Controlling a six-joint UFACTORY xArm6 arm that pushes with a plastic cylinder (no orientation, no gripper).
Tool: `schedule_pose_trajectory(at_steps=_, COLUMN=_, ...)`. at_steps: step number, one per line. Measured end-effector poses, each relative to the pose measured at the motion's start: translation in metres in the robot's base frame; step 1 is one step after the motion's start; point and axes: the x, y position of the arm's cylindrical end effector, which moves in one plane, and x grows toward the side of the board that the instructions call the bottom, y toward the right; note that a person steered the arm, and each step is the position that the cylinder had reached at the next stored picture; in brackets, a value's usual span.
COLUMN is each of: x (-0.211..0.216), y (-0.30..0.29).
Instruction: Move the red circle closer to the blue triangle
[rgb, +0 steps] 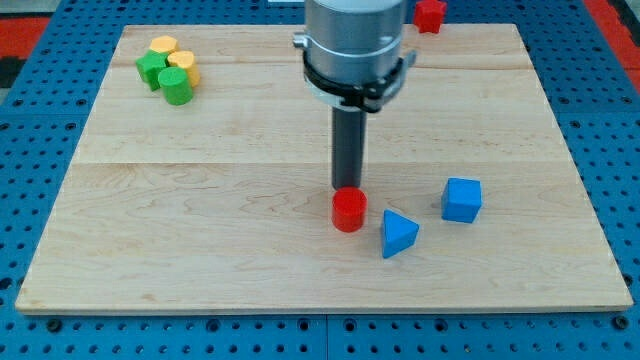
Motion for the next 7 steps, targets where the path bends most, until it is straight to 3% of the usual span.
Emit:
schedule_pose_trajectory(at_steps=1, x=0.016, y=0.011)
schedule_pose_trajectory(at_steps=2, x=-0.004, y=-0.039)
schedule_pose_trajectory(at_steps=3, x=0.016, y=-0.058)
schedule_pose_trajectory(at_steps=7, x=0.029, y=0.013)
